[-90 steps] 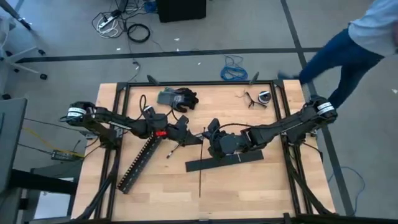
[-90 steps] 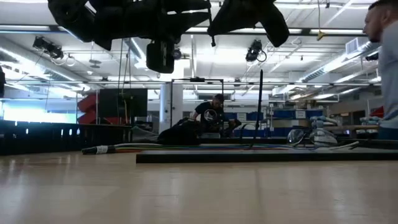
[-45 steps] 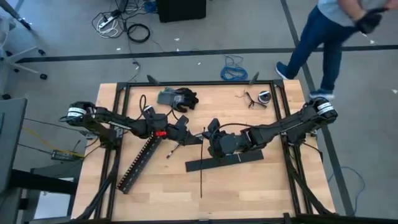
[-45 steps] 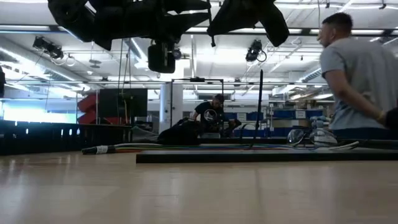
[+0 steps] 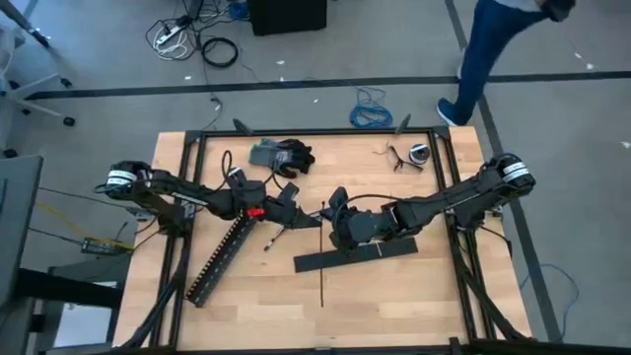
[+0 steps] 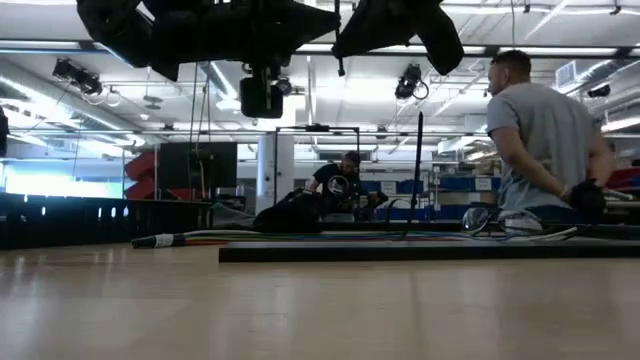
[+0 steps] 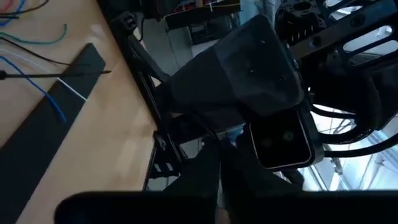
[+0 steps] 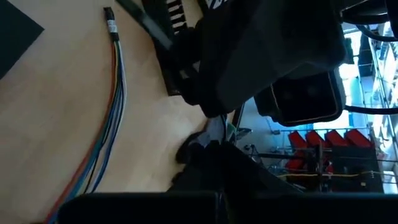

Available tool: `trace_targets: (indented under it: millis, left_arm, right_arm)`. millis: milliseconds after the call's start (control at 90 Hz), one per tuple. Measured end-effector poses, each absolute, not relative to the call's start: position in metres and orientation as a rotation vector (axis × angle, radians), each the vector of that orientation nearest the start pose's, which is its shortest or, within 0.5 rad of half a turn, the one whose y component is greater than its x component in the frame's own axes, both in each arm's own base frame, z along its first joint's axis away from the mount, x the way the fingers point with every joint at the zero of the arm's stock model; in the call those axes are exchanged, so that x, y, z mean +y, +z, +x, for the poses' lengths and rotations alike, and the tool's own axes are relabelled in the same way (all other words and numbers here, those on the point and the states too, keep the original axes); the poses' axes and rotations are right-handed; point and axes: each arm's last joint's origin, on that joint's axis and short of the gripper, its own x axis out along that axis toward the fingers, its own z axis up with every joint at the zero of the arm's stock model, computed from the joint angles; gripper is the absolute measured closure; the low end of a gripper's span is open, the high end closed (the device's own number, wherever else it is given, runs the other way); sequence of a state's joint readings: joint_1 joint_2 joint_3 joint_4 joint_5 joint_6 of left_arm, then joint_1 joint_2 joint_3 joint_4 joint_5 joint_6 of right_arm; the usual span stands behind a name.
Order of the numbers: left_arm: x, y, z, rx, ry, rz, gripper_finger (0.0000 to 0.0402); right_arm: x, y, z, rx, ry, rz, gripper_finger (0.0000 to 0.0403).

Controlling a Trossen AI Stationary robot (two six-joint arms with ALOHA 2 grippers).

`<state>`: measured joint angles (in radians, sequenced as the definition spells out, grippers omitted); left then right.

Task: Ziptie cables
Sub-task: Wrap the other black zip tie on the cable wires

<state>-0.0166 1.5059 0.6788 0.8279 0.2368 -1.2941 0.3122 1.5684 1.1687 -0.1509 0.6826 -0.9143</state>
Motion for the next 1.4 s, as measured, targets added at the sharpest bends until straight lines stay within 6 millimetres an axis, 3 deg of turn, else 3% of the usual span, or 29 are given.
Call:
trace_targets:
  millis: [178, 333, 456, 656, 989, 1178, 1400]
  left_arm:
    - [-0.012, 0.226, 0.309, 0.169, -0.204, -1.256, 0.0401]
    - [-0.011, 0.226, 0.309, 0.162, -0.194, -1.248, 0.0401]
    - [-0.01, 0.223, 0.309, 0.175, -0.173, -1.233, 0.0402]
    - [-0.002, 0.218, 0.309, 0.2, -0.122, -1.176, 0.0402]
    - [0.017, 0.215, 0.308, 0.182, -0.055, -1.076, 0.0401]
    - [0.023, 0.213, 0.307, 0.2, -0.035, -1.022, 0.0401]
    - [0.029, 0.22, 0.304, 0.16, -0.042, -0.918, 0.0401]
  right_arm:
    - [0.089, 0.28, 0.334, 0.611, -0.159, -1.007, 0.0399]
    - [0.089, 0.282, 0.334, 0.604, -0.177, -0.959, 0.0371]
    - [0.091, 0.289, 0.335, 0.587, -0.203, -0.87, 0.0333]
    - [0.093, 0.301, 0.334, 0.588, -0.346, -0.889, 0.0251]
    - [0.098, 0.303, 0.33, 0.593, -0.439, -0.892, 0.0152]
    - [0.096, 0.299, 0.326, 0.651, -0.5, -0.921, 0.0131]
    - [0.097, 0.294, 0.324, 0.601, -0.518, -0.66, 0.0134]
